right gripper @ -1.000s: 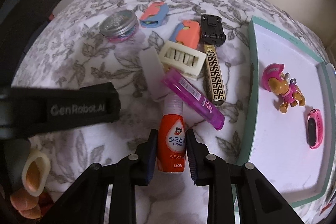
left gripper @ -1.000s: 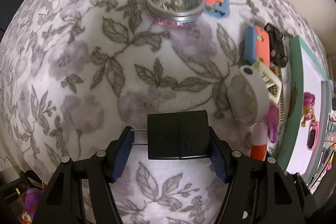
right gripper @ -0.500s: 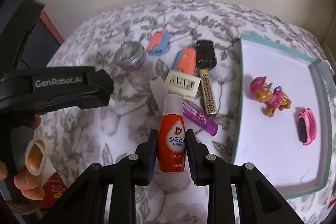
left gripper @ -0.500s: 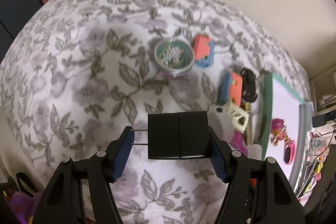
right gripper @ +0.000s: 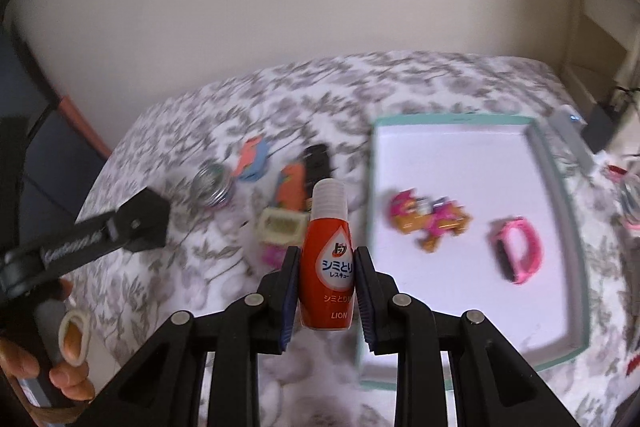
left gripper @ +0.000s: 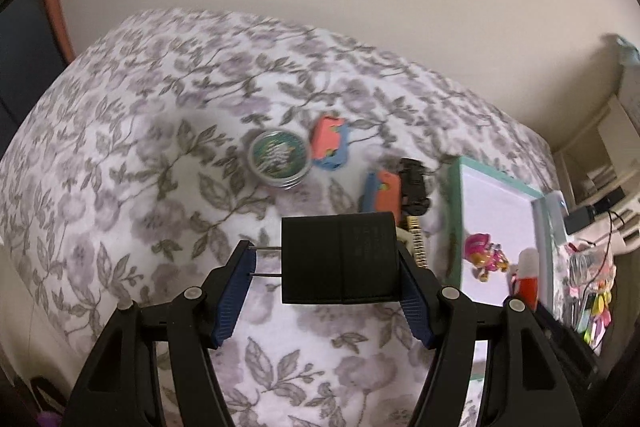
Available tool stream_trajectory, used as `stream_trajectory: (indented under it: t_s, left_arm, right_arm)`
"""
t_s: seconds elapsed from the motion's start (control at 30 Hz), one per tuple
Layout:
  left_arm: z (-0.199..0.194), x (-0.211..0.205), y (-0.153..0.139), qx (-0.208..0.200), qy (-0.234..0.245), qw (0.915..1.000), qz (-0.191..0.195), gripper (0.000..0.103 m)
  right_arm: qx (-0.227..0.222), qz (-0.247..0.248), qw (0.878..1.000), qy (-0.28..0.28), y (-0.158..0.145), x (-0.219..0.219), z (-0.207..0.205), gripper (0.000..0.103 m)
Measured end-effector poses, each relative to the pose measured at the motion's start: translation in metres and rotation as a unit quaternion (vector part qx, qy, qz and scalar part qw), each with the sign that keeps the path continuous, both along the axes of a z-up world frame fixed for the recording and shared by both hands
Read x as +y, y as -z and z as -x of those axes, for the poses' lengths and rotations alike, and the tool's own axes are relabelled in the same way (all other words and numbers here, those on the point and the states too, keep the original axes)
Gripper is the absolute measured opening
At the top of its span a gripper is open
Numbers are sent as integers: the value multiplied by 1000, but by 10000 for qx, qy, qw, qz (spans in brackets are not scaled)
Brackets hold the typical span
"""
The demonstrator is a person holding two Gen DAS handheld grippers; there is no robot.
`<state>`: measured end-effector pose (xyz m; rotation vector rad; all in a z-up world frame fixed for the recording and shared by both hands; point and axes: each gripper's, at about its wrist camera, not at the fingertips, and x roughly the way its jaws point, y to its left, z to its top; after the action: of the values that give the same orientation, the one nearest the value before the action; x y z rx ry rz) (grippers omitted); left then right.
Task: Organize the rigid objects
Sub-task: 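Lift and carry the charger and the red bottle over the tray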
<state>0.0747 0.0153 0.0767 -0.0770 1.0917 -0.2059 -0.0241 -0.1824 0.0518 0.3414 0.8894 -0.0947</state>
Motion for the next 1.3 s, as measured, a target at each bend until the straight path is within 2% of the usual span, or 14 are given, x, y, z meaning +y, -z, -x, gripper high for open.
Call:
stream_trajectory:
  t_s: [0.27, 0.53, 0.7, 0.87, 1.1, 1.3]
  left_arm:
    - [21, -45, -9, -284, 806, 9963, 57, 69]
    - [46, -97, 2, -229, 1757, 9837, 302, 69]
    - [58, -128, 16, -158, 2267, 9734, 295, 69]
    - [64, -153, 42, -9, 2595, 9657, 74, 69]
    - [71, -169, 60, 238, 2800, 9596, 134, 69]
    - [75, -175, 79, 396, 2878, 9568, -97, 69]
  right_arm:
    - [-181, -108, 9959, 878, -9, -64, 22, 28]
    - [82, -333, 9857, 1651, 9, -111, 38, 28]
    - [728, -445, 9814, 1722, 42, -119, 33, 28]
    - [1168, -573, 9744, 1833, 68, -128, 35, 28]
    - [1463, -637, 9688, 1894, 86, -132, 38, 28]
    - [1621, -530, 9684, 1818, 91, -128, 37, 28]
